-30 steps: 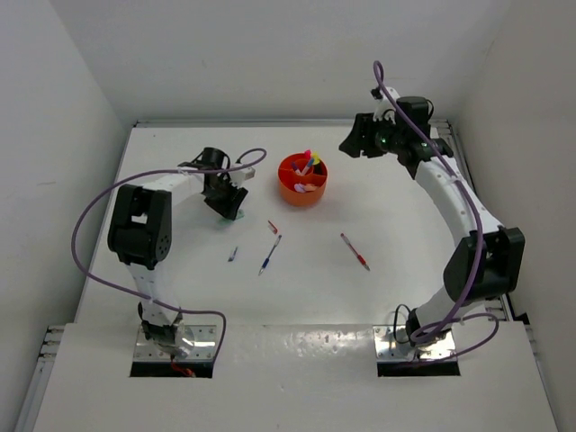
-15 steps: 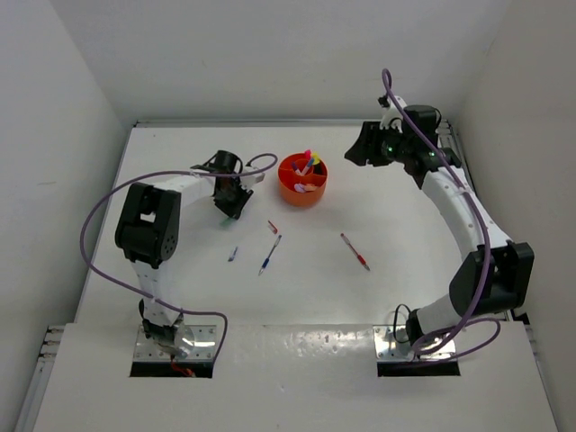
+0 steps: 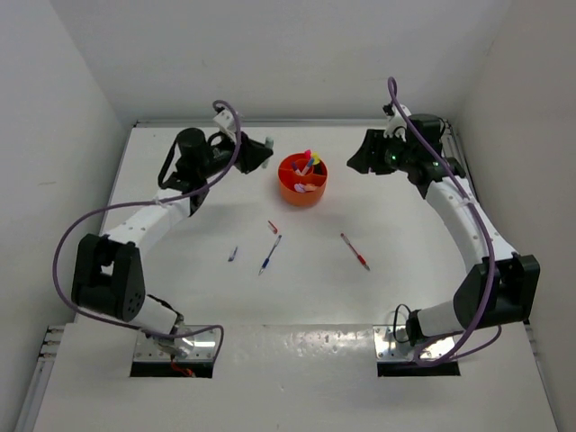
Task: Sort the stationery into containers
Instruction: Pick up the pen from the center of the board, then place the pen in the storage box.
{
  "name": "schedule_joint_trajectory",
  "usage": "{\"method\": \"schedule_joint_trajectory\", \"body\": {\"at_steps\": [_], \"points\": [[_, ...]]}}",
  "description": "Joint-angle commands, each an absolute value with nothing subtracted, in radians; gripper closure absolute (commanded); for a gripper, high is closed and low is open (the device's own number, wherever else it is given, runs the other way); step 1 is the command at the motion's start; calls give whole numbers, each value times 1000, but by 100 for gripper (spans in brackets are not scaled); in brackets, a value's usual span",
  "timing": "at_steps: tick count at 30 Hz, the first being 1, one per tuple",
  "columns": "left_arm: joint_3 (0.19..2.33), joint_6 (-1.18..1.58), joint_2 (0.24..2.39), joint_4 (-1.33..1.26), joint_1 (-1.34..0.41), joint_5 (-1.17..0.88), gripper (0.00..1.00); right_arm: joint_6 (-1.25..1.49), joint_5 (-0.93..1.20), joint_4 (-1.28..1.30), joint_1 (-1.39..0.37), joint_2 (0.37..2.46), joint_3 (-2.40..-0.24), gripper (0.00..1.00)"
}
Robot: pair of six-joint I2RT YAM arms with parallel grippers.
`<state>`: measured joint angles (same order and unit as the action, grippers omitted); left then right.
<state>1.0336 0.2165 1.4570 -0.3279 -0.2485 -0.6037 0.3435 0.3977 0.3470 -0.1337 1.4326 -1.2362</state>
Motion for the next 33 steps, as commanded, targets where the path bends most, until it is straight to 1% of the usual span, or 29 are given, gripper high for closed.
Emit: {"method": "schedule_joint_trajectory", "body": {"at_steps": [1,5,10,13,18,23,33], "points": [[1065,422,1555,-590,-294,-686,100,364,402,318,-127,1411,-1235,45],[1083,567,1644,-760,-317,-652,100,373,405,311,-127,1428,-1250,45],[1063,800,1747,-894,-331,-514,100,364,408,324,-123,1440,-1262,45],[1039,894,1784,-962,-331,-439,100,362,411,322,-120,1445,-1255,45],[1039,891,1828,-983,-341,-413,100,364,429,321,-110,1453,-1246,46],[1029,847,1850,-959,-348,-400,94,361,439,324,-107,1462,-1247,46],[962,825,1821,-830,-354,-361,94,356,449,328,-94,1460,-1249,46]]}}
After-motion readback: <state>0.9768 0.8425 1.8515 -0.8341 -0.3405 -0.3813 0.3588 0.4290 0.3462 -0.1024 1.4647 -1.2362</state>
